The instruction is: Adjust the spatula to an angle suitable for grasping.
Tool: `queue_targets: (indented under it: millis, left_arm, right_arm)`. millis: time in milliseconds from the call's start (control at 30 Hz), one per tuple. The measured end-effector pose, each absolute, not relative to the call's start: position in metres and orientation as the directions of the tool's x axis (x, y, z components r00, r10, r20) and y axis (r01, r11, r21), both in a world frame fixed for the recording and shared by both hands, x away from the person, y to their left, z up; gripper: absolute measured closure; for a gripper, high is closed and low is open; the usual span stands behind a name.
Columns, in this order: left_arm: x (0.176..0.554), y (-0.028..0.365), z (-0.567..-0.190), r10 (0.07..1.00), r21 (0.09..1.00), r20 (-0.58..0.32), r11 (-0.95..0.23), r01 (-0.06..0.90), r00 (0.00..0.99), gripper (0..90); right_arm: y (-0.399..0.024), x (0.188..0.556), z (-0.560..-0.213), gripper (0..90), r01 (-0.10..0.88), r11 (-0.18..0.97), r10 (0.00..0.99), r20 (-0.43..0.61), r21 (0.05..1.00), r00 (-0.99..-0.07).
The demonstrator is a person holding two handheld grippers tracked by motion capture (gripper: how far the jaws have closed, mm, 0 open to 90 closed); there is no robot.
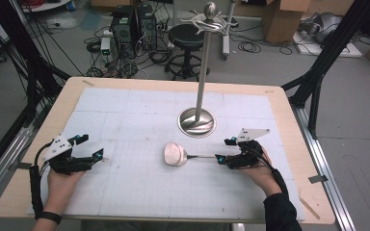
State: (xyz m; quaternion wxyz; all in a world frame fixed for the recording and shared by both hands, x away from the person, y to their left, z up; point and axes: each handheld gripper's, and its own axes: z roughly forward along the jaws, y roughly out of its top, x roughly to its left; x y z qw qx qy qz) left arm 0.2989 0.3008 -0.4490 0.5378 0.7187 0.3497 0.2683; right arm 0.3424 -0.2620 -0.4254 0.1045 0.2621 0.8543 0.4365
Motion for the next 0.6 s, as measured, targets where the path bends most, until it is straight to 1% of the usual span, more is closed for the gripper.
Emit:
queue_targets:
  millis: [100, 267, 433, 467, 533, 600]
  left_arm:
    - [0.299, 0.301, -0.449, 0.790, 0.960, 0.011, -0.179, 0.214, 0.613, 17.1]
    - [0.299, 0.301, -0.449, 0.790, 0.960, 0.011, -0.179, 0.214, 0.613, 17.1]
    - [0.299, 0.300, -0.449, 0.789, 0.960, 0.014, -0.182, 0.213, 0.614, 17.2]
    - [0.299, 0.300, -0.449, 0.789, 0.960, 0.015, -0.183, 0.212, 0.614, 17.2]
    - [0.299, 0.300, -0.449, 0.790, 0.959, 0.017, -0.185, 0.212, 0.613, 17.2]
    - [0.299, 0.300, -0.449, 0.790, 0.960, 0.018, -0.186, 0.212, 0.613, 17.2]
  right_arm:
    - [-0.256, 0.345, -0.429, 30.5, 0.354, 0.521, 0.520, 0.040, 0.777, -0.853]
    - [-0.246, 0.347, -0.433, 40.7, 0.362, 0.587, 0.492, 0.036, 0.724, -0.870]
    - [-0.239, 0.351, -0.437, 55.4, 0.367, 0.656, 0.470, 0.024, 0.659, -0.882]
    - [-0.237, 0.351, -0.437, 56.2, 0.370, 0.663, 0.470, 0.023, 0.650, -0.882]
    - [-0.236, 0.351, -0.436, 61.0, 0.381, 0.666, 0.476, 0.028, 0.642, -0.879]
    - [-0.235, 0.351, -0.435, 69.0, 0.378, 0.673, 0.465, 0.035, 0.635, -0.885]
